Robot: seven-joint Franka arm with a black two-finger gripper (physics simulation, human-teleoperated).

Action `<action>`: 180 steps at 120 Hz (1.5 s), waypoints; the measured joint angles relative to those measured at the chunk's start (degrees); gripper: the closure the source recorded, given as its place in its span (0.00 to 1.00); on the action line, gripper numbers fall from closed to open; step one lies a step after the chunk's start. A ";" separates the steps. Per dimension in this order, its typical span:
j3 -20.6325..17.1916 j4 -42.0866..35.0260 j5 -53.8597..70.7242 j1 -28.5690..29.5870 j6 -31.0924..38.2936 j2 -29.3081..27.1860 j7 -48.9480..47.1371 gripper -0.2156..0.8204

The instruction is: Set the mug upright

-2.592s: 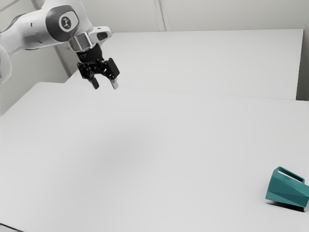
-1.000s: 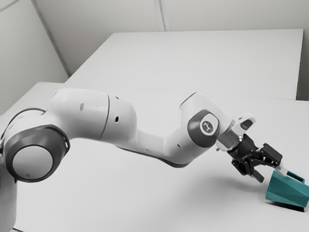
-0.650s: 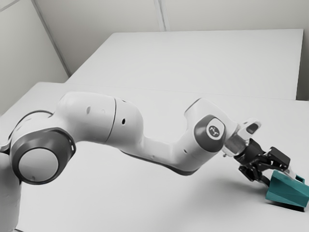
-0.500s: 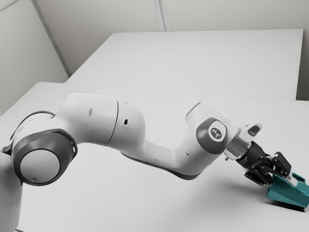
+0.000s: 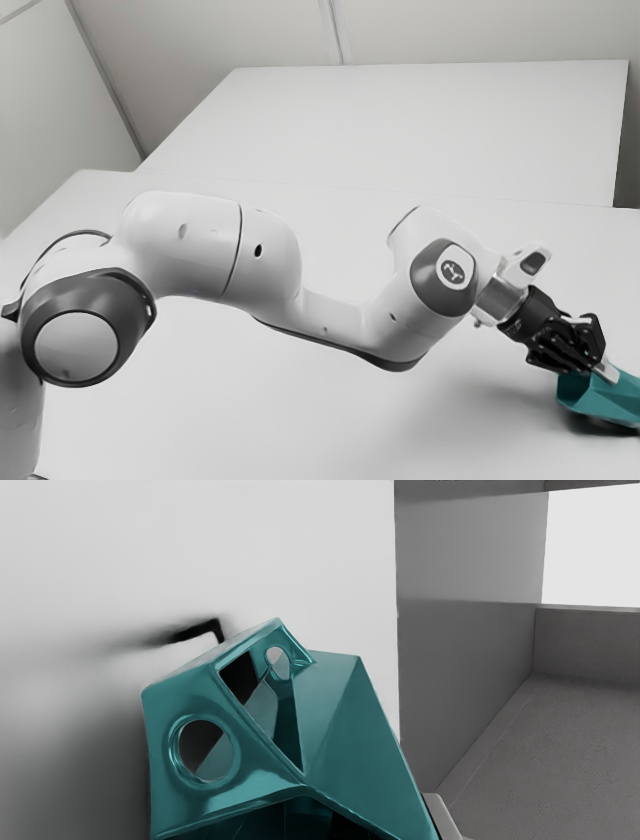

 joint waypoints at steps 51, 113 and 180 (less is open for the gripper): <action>5.96 -8.13 4.95 0.17 -1.73 -15.33 -0.10 0.95; 22.11 -6.19 41.09 6.99 -27.31 -24.61 -4.10 0.95; 28.24 -6.40 53.45 13.54 -34.52 -24.77 -1.13 0.95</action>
